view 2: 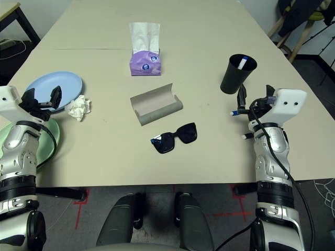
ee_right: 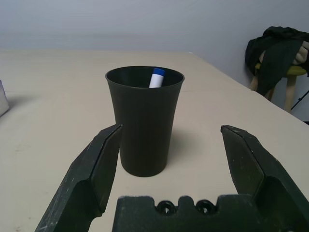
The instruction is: Organize and tidy the items on the table.
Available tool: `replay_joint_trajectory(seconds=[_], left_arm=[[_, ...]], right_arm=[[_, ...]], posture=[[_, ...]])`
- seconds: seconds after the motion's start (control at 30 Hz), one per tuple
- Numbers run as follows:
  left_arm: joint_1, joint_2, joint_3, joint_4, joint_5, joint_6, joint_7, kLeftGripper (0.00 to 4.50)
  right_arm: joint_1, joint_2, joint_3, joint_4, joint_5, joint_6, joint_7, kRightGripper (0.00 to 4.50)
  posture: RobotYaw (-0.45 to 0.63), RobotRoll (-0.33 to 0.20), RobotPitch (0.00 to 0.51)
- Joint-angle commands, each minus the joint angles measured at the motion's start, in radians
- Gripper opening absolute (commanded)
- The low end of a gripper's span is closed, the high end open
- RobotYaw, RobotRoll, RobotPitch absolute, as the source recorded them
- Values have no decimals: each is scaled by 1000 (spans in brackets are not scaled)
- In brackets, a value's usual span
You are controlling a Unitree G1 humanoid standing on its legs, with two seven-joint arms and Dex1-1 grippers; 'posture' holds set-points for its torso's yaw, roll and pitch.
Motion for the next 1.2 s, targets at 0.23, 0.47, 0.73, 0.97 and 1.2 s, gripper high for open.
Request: replay_joint_trajectory(seconds=[0.23,0.47,0.73,0.97,1.2], left_arm=[[12,4,8,30,-7,-5,-12,4500],[8,4,5,31,-2,-10,-9,4500],[-1,9,-2,16,1,-8,-13,4500],[3,12,-13,2,1,0,-25,4500],[8,13,-22,-10,3,7,-38,4500]], right_arm=[[-2,-15,-6,1,16,12,34,4464],[-21,-35,12,34,18,40,90,4464],[-35,-89,59,37,69,80,290,4464],[-60,-111,72,-2,147,145,432,4464],[-63,-181,164,-43,158,150,673,4464]], posture=[[22,0,126],[32,0,125],[50,0,128],[61,0,130],[65,0,127]])
